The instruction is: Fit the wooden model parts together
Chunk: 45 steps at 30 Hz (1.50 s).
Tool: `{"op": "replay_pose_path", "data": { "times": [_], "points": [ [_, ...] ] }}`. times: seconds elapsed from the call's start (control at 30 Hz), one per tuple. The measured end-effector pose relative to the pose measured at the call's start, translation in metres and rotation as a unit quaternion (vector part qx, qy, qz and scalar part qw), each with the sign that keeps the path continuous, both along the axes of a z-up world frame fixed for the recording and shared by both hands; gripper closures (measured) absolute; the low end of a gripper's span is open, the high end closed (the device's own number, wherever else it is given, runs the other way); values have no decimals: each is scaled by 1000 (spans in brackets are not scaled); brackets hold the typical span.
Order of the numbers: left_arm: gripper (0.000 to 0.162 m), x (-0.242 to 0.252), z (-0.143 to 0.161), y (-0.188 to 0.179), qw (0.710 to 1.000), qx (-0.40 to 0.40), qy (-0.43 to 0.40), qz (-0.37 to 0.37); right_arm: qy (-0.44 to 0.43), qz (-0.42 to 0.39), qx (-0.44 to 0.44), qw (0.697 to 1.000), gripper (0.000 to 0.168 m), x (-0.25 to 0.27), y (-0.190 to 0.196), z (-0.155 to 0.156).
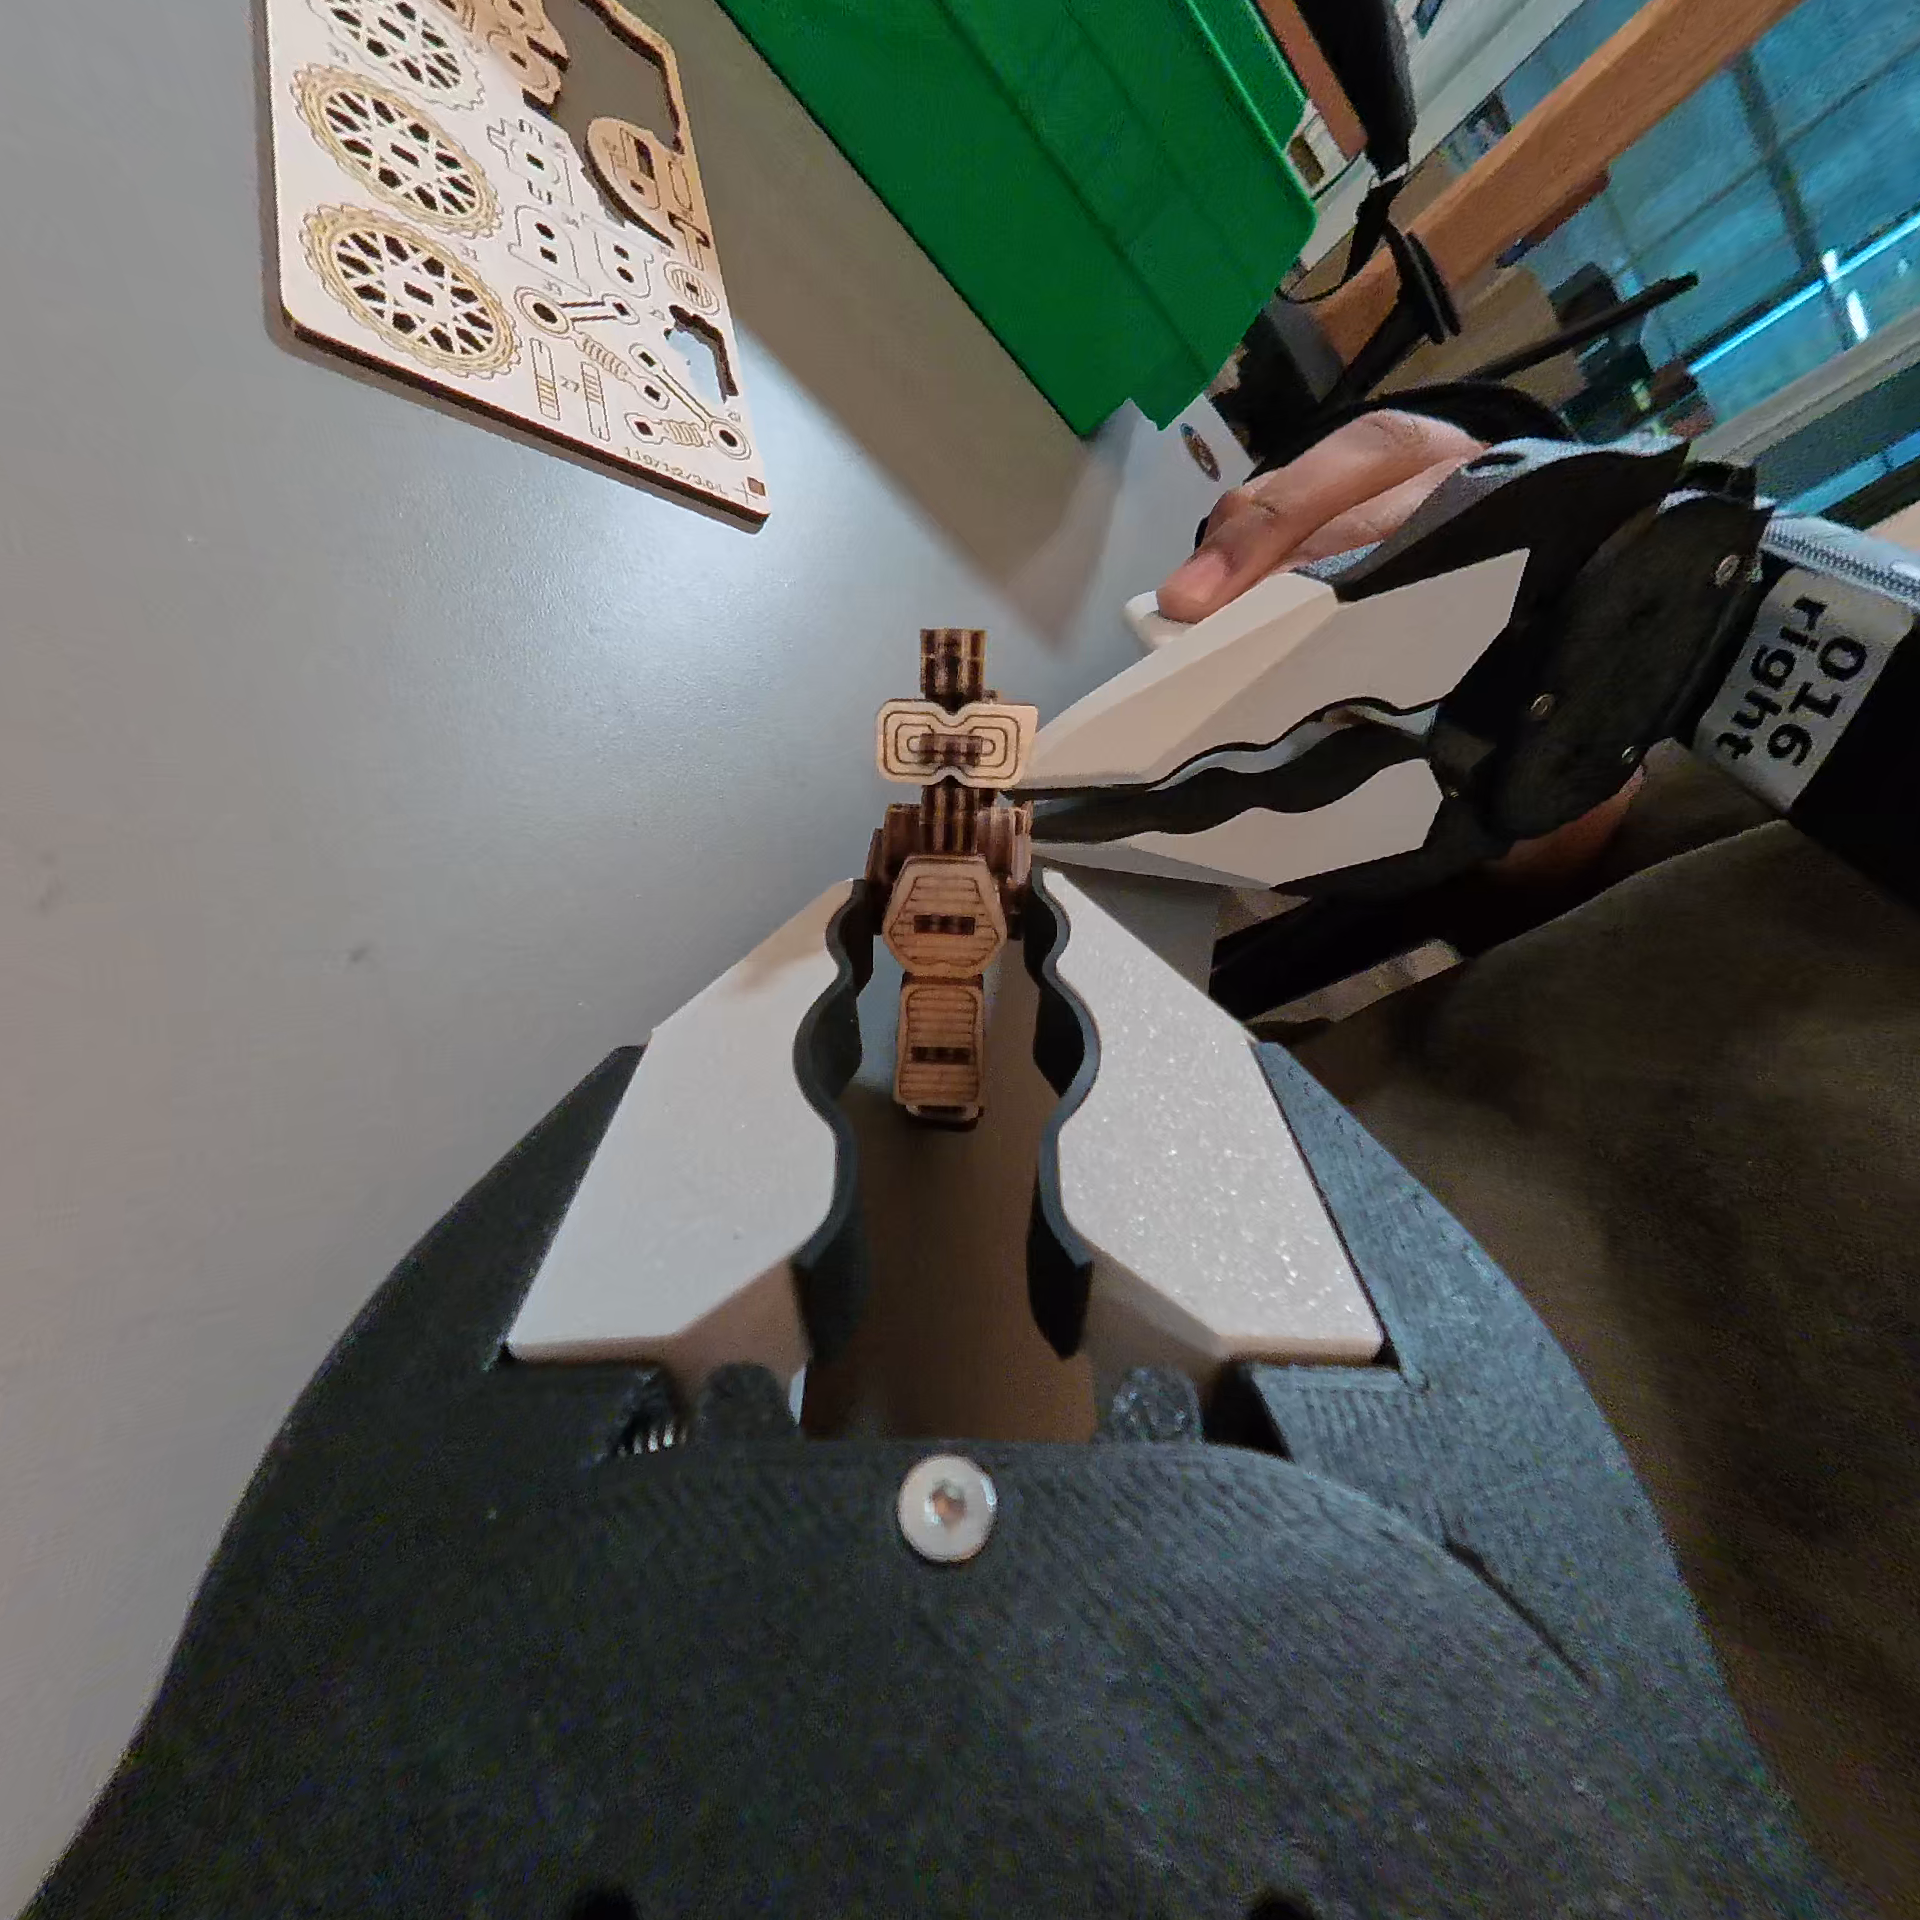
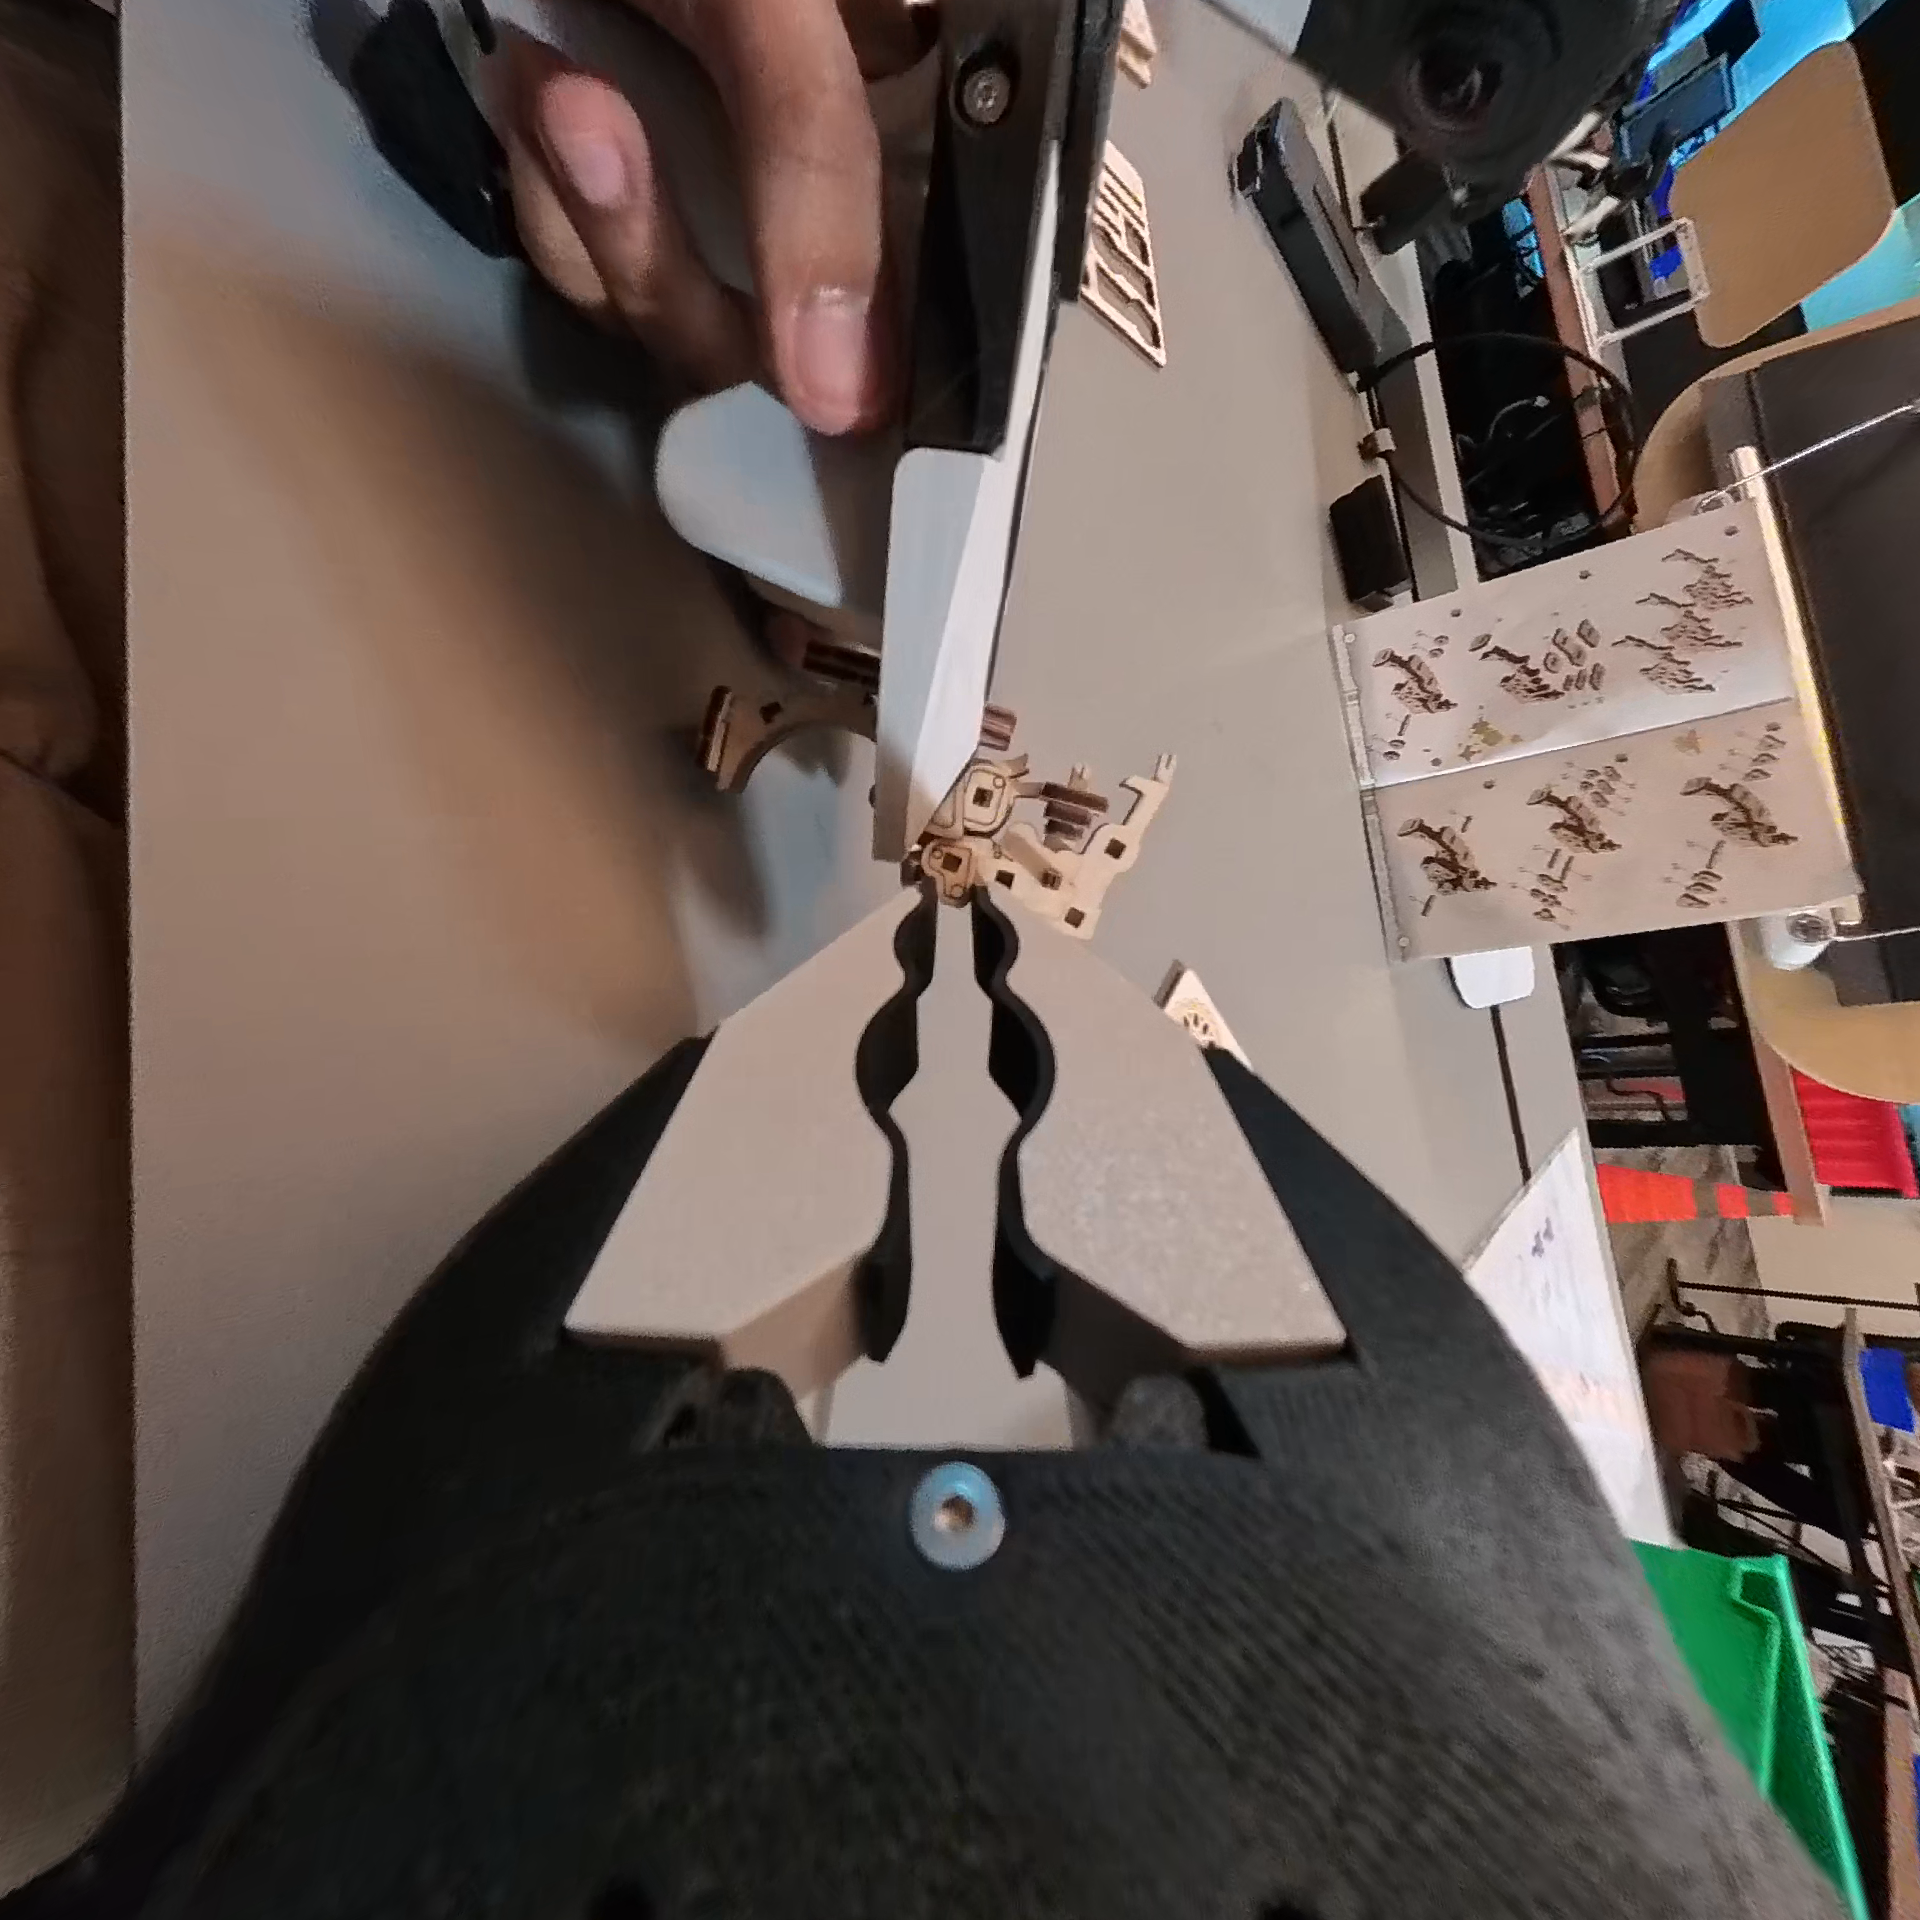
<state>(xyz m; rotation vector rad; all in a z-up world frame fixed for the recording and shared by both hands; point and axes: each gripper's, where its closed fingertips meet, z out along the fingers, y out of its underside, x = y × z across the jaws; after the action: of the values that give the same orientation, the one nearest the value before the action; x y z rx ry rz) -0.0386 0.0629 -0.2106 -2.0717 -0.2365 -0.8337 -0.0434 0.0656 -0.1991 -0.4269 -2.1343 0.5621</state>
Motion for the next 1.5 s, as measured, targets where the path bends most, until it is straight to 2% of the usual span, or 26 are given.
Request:
{"op": "replay_pose_path", "data": {
  "times": [0.23, 0.57, 0.7, 0.8, 1.07, 1.33, 1.5],
  "points": [
    [134, -1, 0, -1, 999, 4, 48, -4, -22, -18, -69, 997, 164, -2, 4, 4],
    [134, -1, -1, -1, 999, 3, 38, -6, 0, -20, -1, 1000, 163, -3, 3, 1],
    [125, 0, -1, 0, 999, 4, 45, -5, -6, -12, 0, 1000, 164, -1, -1, -1],
    [133, -2, -1, 0, 999, 2, 50, 2, 6, -12, 16, 1000, 163, -1, -1, 1],
    [133, -4, -1, 0, 999, 2, 48, 9, 9, -11, 27, 1000, 163, -1, -2, 0],
    [133, -6, -2, 1, 999, -1, 30, 13, 12, -16, 19, 1000, 163, -3, -2, 1],
    [133, -6, 1, 1, 1000, 1, -24, 17, 5, -27, -37, 999, 162, -5, -2, 4]
  ]
}}
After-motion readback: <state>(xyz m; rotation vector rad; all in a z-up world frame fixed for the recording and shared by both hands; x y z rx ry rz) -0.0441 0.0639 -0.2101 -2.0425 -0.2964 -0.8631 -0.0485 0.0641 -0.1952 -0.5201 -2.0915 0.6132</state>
